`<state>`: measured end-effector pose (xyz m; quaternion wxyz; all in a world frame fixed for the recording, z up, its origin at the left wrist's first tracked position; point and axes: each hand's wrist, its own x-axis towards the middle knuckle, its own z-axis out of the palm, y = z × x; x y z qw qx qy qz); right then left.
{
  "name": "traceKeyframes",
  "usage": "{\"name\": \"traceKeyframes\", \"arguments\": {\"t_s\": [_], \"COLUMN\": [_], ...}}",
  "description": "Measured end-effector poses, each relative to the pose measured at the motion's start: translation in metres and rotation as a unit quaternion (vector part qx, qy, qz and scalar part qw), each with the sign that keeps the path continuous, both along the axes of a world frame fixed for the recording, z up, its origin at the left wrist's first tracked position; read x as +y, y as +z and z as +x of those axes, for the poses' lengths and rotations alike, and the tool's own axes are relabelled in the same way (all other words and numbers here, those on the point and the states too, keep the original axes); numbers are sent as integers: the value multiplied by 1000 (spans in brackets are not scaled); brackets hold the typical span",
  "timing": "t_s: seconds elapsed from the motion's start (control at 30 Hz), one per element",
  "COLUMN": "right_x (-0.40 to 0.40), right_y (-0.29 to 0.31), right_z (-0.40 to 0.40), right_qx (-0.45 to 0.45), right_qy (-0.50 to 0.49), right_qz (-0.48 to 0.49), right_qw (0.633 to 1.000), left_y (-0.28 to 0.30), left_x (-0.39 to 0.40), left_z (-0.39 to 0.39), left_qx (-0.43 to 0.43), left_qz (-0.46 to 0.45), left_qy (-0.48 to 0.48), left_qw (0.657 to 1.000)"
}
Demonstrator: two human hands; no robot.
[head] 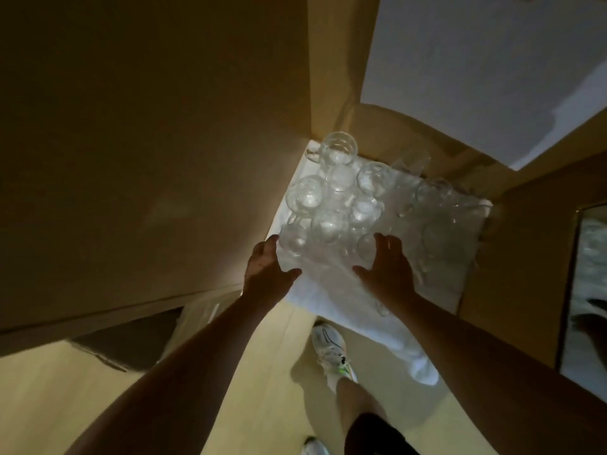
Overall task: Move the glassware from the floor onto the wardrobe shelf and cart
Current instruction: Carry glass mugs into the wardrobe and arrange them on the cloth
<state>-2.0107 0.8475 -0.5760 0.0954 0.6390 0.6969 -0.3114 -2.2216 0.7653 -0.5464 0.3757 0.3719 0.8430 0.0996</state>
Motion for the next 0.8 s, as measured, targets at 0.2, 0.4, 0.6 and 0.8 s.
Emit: {"name": "traceKeyframes", "arguments": {"t_s": [0.2,0.4,0.6,0.8], "right_x": [7,16,18,5], "right_y": [-26,-35,-28,18], "right_z": [-7,-8,-6,-5], "right_qx": [-38,-40,-19,0], "right_qy": [21,47,16,-25], "right_qz": [1,28,34,52], "right_qw": [999,998,999,998], "left_y": [-37,-65,-61,-10], "left_x": [24,36,38,20], "left_z": [-5,-4,0,-1], "left_qx": [5,-10,29,46], "left_qz": [6,7,48,83], "left_qy": [14,-9,-8,-33], "left_qw": [1000,1000,998,995]}}
